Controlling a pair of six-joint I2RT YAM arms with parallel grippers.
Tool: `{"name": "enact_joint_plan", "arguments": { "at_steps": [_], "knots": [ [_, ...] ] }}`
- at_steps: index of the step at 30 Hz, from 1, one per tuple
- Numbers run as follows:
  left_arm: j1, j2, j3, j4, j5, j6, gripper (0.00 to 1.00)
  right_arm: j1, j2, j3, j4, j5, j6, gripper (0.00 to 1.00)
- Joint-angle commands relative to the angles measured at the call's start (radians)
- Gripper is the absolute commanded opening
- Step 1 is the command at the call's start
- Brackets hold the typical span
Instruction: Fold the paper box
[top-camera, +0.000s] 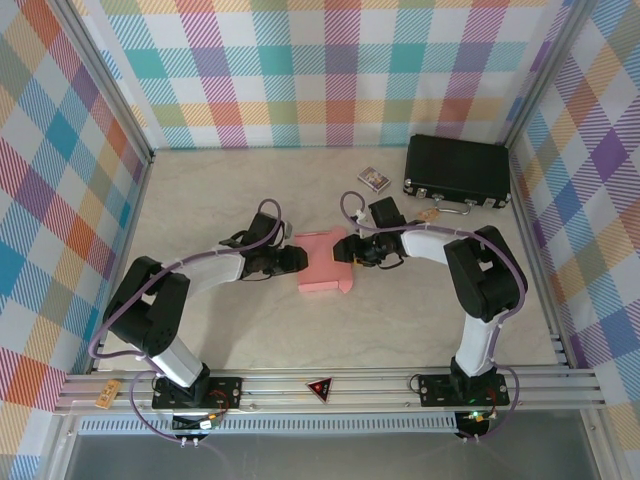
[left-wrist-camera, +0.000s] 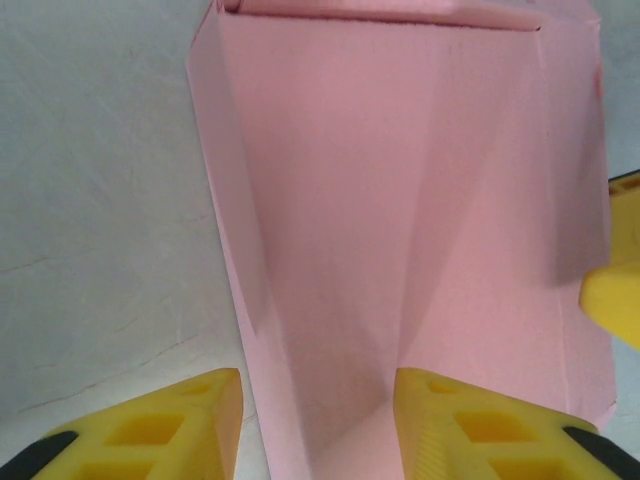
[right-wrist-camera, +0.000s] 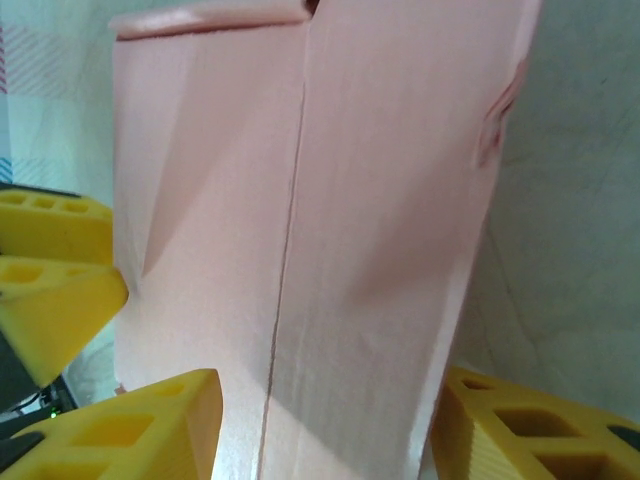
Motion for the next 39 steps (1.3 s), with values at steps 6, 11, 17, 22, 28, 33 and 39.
{"name": "enact_joint_plan", "arguments": {
  "at_steps": [6,11,17,22,28,33,39],
  "knots": [
    [0.007,0.035,0.027,-0.010,0.018,0.019,0.26,-0.003,-0.016,-0.025,0.118,-0.140,0.049,0.54],
    [0.018,0.036,-0.018,0.033,0.012,0.007,0.19,-0.003,-0.024,-0.036,0.181,-0.206,0.087,0.52],
    [0.044,0.046,-0.047,0.080,0.039,0.004,0.21,-0.002,-0.039,-0.030,0.182,-0.232,0.099,0.52],
    [0.058,0.041,-0.069,0.097,0.032,0.011,0.24,0.002,-0.039,-0.021,0.173,-0.239,0.097,0.51],
    [0.079,0.033,-0.115,0.134,0.020,0.015,0.30,0.021,-0.041,0.017,0.149,-0.260,0.084,0.51],
    [0.093,0.038,-0.146,0.164,0.012,0.012,0.33,0.039,-0.044,0.049,0.139,-0.266,0.083,0.51],
    [0.104,0.047,-0.168,0.193,0.006,0.003,0.34,0.061,-0.039,0.093,0.129,-0.273,0.082,0.51]
  ]
}}
